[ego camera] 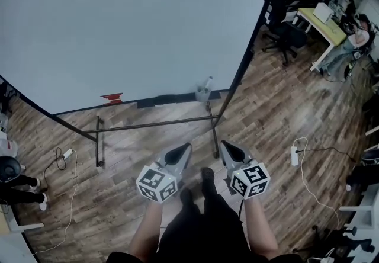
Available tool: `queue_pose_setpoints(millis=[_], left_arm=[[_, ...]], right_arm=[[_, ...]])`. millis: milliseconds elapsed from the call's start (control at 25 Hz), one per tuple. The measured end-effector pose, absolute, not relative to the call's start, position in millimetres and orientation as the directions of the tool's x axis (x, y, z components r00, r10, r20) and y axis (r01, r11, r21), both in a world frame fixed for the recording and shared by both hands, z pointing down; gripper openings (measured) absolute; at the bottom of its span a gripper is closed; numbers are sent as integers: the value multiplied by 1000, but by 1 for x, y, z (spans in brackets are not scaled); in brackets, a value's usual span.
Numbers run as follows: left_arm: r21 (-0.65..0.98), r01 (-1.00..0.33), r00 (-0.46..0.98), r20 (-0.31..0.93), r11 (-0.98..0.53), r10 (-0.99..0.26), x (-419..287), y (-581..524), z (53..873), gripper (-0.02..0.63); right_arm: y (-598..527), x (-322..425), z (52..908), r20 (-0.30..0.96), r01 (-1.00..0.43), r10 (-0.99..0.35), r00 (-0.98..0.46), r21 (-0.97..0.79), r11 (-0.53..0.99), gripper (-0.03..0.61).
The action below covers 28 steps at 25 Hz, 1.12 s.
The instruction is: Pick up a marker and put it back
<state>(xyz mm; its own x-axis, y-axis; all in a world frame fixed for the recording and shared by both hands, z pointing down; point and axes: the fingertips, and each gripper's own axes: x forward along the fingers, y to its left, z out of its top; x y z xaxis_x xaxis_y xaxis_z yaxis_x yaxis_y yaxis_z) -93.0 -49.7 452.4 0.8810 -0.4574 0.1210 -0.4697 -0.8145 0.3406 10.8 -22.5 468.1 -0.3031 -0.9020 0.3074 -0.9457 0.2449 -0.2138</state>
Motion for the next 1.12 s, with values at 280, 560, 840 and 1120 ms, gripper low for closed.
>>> queue_pose_setpoints(millis=[280, 560, 840, 1120], left_arm=[[305, -509, 861, 168, -805, -480, -73, -77, 449, 11], [304, -568, 822, 171, -765, -543, -52, -112, 441, 14], [282, -652, 755, 161, -703, -635, -27, -133, 443, 14], [300, -690, 718, 163, -659, -677, -5, -130, 454, 14]], right_arm=[[-68, 30, 473, 294, -922, -883, -365, -244, 300, 3], [-117, 45, 478, 297, -893, -847, -440, -246, 378, 3], [-149, 62, 498, 324, -847, -783, -530, -239, 475, 68], [-168, 73, 522, 337, -816, -743, -578, -247, 523, 94]])
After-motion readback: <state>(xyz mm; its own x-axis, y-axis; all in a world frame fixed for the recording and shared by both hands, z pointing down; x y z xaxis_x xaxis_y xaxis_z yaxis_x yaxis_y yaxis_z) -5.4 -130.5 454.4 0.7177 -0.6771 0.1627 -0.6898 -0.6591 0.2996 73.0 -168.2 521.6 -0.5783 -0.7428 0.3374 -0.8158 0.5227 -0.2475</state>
